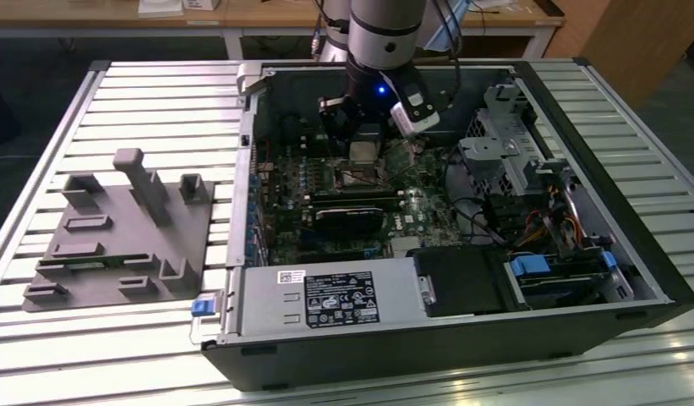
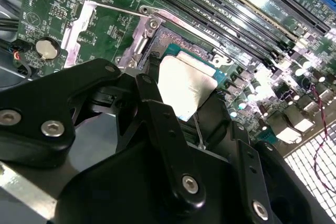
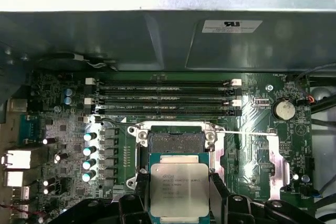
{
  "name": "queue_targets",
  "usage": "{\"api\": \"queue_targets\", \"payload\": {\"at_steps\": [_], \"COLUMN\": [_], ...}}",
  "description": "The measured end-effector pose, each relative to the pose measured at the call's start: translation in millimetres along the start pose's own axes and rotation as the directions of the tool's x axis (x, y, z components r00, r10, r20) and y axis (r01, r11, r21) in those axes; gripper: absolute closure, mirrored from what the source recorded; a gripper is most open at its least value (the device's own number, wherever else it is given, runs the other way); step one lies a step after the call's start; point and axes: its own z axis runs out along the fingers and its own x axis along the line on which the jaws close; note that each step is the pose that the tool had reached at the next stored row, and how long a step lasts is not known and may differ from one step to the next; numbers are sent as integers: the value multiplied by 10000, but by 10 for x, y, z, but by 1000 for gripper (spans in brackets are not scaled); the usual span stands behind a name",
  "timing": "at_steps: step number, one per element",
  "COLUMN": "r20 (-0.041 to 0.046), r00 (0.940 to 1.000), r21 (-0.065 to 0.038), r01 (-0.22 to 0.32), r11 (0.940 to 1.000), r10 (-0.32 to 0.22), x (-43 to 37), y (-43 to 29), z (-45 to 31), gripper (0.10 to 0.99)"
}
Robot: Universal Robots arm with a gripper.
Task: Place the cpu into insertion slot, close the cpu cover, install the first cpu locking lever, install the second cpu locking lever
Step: 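Place the cpu into insertion slot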
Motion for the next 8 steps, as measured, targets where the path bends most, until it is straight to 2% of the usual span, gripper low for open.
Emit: {"api": "queue_targets", "payload": {"at_steps": [8], "r20": [-2], "r00": [10000], "r21": [1], "r01": [60], "r11": [10000], "r10": [-60], "x": [-2], "y": [-4], "z": [41], "gripper": [545]}}
